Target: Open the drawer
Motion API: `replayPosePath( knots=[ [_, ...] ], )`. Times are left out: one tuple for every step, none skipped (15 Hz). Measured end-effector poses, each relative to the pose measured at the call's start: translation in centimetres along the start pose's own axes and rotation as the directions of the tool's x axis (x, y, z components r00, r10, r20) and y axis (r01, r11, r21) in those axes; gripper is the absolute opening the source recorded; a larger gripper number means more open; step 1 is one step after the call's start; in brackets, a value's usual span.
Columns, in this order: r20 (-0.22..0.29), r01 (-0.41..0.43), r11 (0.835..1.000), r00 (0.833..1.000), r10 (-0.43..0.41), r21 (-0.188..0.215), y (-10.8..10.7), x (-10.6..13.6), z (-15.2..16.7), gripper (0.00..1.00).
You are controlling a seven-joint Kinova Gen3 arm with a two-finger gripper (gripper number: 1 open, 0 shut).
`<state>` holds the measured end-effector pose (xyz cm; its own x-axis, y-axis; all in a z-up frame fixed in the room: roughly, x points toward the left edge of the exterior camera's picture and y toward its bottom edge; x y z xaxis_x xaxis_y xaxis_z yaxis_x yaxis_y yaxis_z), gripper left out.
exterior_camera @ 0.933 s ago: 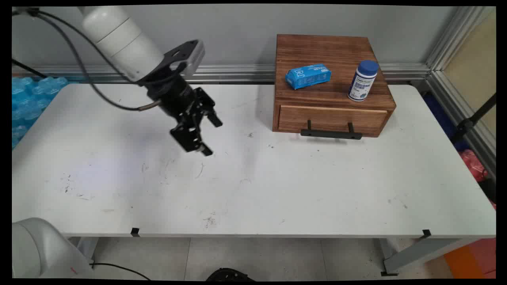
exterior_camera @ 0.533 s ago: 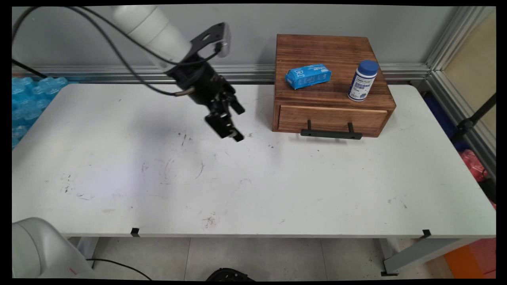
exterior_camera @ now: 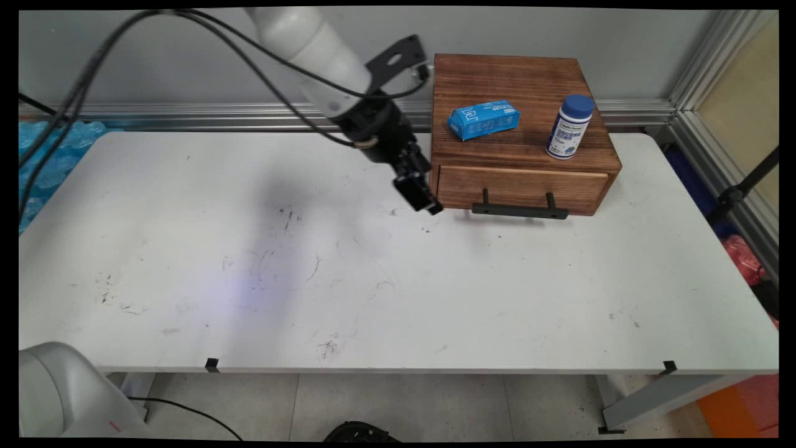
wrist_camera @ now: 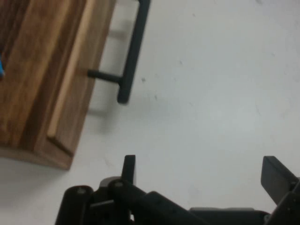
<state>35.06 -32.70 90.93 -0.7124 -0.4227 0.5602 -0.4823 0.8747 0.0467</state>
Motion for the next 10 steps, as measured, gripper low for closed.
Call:
replayPosePath(
  knots=[
    [0.001, 0.001, 1.0, 1.0, -0.001, 0.01, 0.0, 0.8, 0.9, 1.0],
    [0.003, 0.001, 1.0, 1.0, -0.001, 0.019, 0.1, 1.4, 1.7, 1.0],
    [0.004, 0.0, 1.0, 1.0, 0.0, 0.027, 0.1, 2.1, 2.6, 1.0],
    [0.007, -0.004, 0.999, 1.0, 0.004, 0.034, 0.1, 2.8, 3.5, 1.0],
    [0.01, -0.012, 0.999, 1.0, 0.011, 0.039, 0.1, 3.5, 4.3, 1.0],
    [0.012, -0.017, 0.999, 1.0, 0.016, 0.041, 0.1, 3.9, 4.8, 1.0],
    [0.015, -0.026, 0.999, 1.0, 0.025, 0.045, 0.1, 4.5, 5.6, 1.0],
    [0.017, -0.032, 0.998, 0.999, 0.032, 0.047, 0.1, 4.9, 6.1, 1.0],
    [0.021, -0.043, 0.998, 0.999, 0.042, 0.049, 0.1, 5.4, 6.9, 1.0],
    [0.024, -0.05, 0.997, 0.999, 0.049, 0.05, 0.2, 5.8, 7.4, 1.0]
  ],
)
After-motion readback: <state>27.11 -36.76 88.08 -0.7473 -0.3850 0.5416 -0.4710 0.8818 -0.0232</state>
